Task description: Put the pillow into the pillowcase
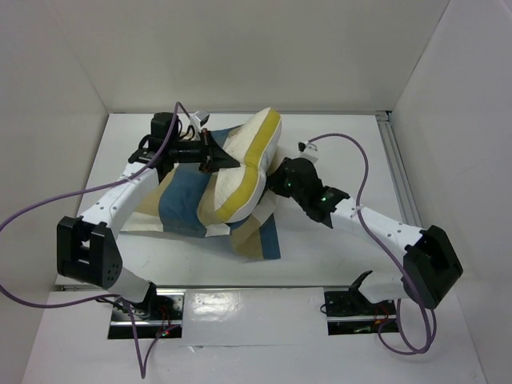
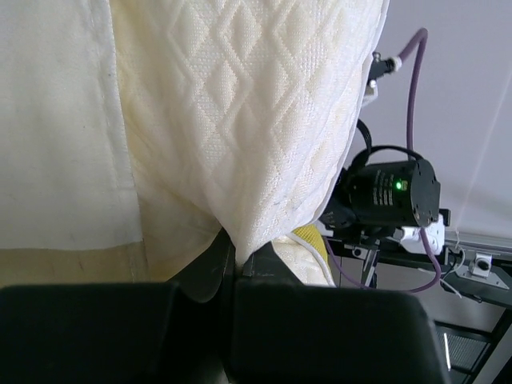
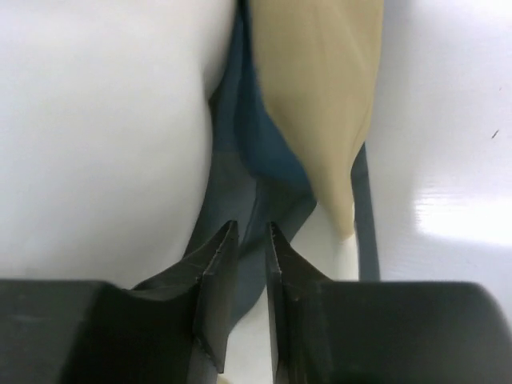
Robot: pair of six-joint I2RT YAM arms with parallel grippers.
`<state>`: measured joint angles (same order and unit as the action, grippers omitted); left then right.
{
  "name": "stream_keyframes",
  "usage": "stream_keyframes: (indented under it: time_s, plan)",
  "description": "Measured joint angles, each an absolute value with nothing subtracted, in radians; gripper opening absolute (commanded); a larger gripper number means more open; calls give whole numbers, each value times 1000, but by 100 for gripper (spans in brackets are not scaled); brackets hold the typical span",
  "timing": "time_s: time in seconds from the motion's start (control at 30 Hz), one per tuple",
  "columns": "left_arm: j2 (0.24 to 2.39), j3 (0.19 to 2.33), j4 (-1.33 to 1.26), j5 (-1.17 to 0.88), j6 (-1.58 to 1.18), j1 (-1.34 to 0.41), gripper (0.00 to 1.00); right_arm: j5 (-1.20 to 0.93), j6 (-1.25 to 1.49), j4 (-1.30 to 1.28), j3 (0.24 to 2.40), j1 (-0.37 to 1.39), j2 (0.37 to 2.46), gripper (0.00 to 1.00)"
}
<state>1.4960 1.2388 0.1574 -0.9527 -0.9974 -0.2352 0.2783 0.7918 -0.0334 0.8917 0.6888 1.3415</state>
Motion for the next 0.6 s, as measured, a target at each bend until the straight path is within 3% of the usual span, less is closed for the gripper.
stream_keyframes:
  time_s: [0.1,0.37,0.6]
  plan:
    - [1494,1239,157,-952,-997,-226,0,312,794,-45,892,722,1322,38]
    - [1492,1239,156,-952,-998,-212,0,331,794,-43,890,763,1347,38]
    - [1462,1239,157,-953,-1002,-204,0,287,783,68,900,715,1559,38]
